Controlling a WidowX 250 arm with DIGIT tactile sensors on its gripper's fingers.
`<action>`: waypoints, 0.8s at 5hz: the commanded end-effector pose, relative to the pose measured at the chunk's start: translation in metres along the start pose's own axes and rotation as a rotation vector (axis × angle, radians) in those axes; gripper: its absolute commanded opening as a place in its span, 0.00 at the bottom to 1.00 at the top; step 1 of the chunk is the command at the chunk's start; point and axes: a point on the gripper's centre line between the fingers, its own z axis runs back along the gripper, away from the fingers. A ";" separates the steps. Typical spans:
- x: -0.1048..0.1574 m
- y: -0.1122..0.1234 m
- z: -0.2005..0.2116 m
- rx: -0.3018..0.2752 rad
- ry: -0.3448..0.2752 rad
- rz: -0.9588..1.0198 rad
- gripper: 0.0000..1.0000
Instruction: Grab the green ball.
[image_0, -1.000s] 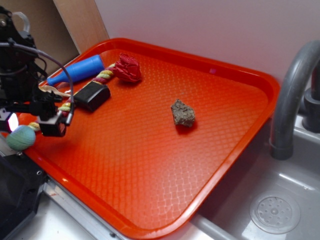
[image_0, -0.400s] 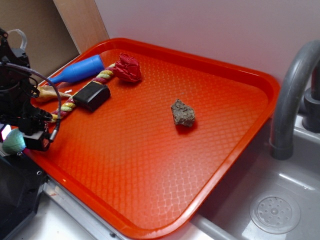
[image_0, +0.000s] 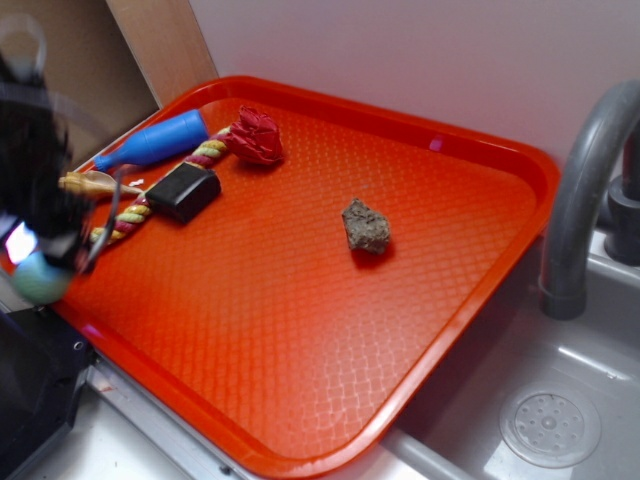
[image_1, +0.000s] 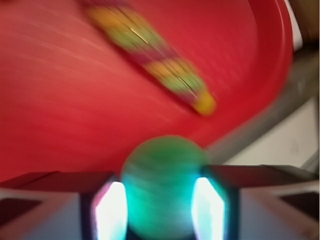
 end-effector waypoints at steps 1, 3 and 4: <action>0.020 -0.036 0.105 -0.158 -0.190 -0.227 0.00; 0.030 -0.031 0.073 -0.140 -0.166 -0.262 1.00; 0.053 -0.030 0.040 -0.123 -0.234 -0.377 1.00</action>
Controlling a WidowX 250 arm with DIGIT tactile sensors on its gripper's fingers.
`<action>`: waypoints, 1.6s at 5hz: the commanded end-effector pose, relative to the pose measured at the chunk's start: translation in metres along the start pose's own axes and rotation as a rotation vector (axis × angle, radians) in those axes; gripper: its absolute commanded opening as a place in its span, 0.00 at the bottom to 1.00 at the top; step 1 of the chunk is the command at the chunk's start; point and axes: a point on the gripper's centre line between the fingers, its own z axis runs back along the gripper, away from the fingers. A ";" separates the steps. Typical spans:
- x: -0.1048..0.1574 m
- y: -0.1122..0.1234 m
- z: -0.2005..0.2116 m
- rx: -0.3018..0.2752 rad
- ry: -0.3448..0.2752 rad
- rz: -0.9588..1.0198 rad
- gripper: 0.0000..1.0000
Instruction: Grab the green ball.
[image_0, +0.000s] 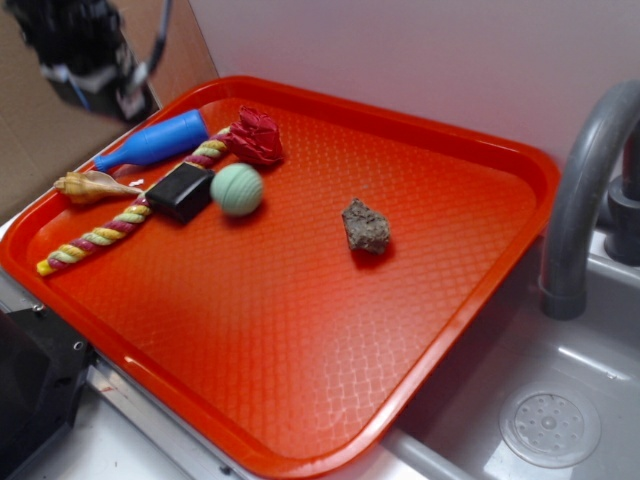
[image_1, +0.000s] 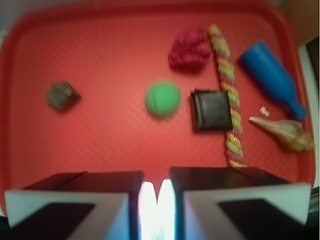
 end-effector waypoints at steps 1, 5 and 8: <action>0.039 0.021 -0.043 -0.031 -0.159 -0.248 1.00; 0.107 -0.014 -0.072 -0.113 -0.354 -0.227 1.00; 0.149 -0.061 -0.094 -0.194 -0.425 -0.144 1.00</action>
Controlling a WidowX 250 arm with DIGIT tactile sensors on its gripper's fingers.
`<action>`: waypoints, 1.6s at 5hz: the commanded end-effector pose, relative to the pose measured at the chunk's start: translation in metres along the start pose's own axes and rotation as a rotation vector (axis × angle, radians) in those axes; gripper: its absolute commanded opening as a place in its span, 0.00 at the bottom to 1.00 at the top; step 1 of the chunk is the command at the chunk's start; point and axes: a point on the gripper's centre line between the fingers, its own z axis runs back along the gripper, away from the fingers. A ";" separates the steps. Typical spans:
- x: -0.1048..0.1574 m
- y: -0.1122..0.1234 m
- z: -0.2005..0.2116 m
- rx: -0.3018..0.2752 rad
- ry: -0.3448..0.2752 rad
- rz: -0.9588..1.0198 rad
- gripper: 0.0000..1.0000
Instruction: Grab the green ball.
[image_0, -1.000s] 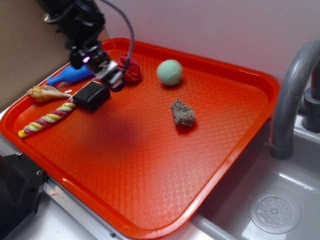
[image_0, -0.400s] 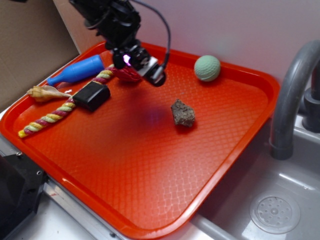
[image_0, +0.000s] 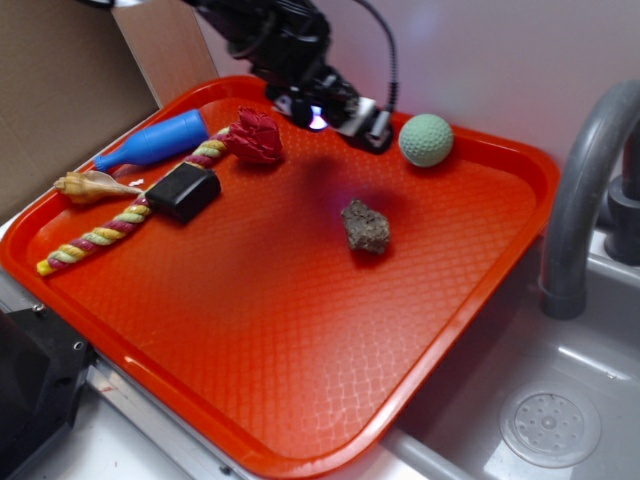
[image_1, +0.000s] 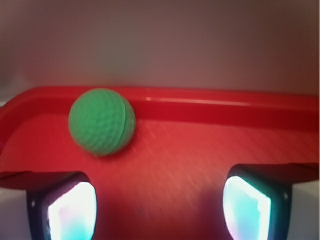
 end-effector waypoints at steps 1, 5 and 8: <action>0.021 -0.022 -0.006 -0.070 -0.056 -0.042 1.00; 0.029 -0.041 -0.024 0.104 -0.030 -0.104 0.00; 0.006 0.010 0.076 0.241 0.148 -0.083 0.00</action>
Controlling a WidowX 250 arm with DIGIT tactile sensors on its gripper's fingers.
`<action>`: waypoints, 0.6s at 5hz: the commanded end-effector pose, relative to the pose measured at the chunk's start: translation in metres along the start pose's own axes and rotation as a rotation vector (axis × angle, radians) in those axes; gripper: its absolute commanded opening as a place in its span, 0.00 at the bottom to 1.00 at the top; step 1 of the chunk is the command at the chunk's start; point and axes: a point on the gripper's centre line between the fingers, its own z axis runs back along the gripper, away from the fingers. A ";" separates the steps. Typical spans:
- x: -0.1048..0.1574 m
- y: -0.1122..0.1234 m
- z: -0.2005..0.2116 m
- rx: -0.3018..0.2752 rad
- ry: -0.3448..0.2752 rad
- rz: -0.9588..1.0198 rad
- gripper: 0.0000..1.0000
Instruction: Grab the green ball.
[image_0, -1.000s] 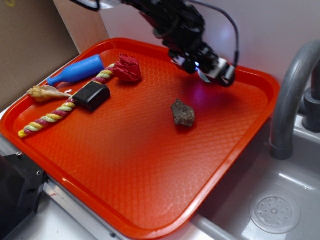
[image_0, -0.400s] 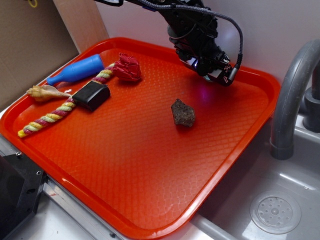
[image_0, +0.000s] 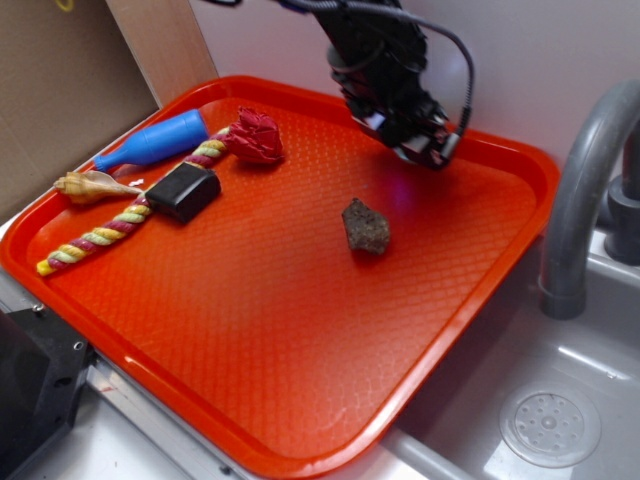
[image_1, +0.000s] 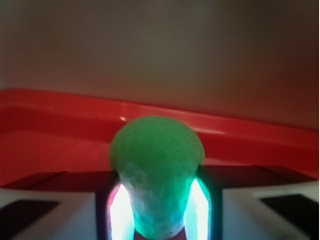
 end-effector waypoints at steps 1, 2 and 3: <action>-0.052 0.100 0.148 0.099 0.159 0.087 0.00; -0.102 0.108 0.198 0.159 0.122 0.261 0.00; -0.145 0.103 0.230 0.155 0.069 0.234 0.00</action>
